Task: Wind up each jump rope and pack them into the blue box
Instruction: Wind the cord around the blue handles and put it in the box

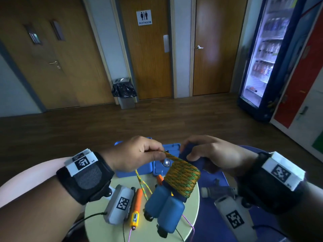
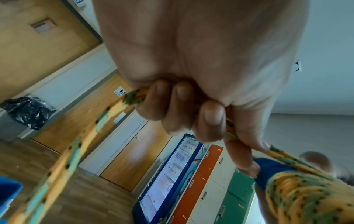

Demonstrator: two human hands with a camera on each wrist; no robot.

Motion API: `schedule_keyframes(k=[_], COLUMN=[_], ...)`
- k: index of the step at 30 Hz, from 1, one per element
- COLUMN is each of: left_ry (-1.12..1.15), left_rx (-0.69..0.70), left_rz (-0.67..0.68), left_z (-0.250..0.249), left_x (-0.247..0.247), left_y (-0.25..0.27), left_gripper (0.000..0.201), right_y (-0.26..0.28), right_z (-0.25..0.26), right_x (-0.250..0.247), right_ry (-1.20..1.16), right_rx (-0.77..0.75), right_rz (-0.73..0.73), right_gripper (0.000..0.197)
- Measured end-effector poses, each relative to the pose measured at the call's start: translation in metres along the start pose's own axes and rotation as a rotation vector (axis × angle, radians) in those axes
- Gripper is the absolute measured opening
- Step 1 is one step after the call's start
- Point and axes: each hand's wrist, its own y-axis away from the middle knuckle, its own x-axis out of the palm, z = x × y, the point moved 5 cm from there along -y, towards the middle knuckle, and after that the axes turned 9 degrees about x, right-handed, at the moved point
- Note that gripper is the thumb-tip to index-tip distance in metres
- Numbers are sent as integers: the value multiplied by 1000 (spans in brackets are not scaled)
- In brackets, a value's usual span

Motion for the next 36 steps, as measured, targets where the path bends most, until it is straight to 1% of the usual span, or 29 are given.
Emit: schedule_keyframes(k=[4,6,8,10,13,16,19,22,24,26,29,31,33,36], left_ry=[92,208,351,514,668,664,594,582,633,734,800,775,713,616], left_rx=[6,9,16,41,61,83,110,94,90,74,72,88,89,77], left_rz=[-16,-23,-31,-46,-143,-232,-227,-217,-209,-224,-262,-290,-299,-276], left_z=[1,2,2,1,7,9,4,4,7,11,16,16,15,16], left_x=[-4,-1,4,11,12,-1,-16,-19,-13,-4,1,-4,-11,-16], left_y=[-1,0,1,2,2,5,9,9,8,8,11,14,17,19], left_gripper=[24,23,21,21,40,44,43,45,43,45,44,43,43,45], right_y=[9,12,15,16,15,14,16,18,18,19,18,16,14,13], right_z=[4,5,6,7,10,12,11,13,15,17,17,14,10,10], right_x=[3,2,6,11,12,12,14,14,14,15,14,12,11,10], right_ry=[-65,-104,-155,-248,-351,-343,-279,-239,-238,-260,-247,-214,-204,-218], right_rx=[-23,-51,-95,-148,-218,-232,-213,-215,-219,-227,-225,-193,-160,-136], right_rz=[79,106,162,202,197,179,163,176,197,213,184,151,142,139], right_gripper=[29,34,38,38,36,35,36,37,38,38,33,29,28,30])
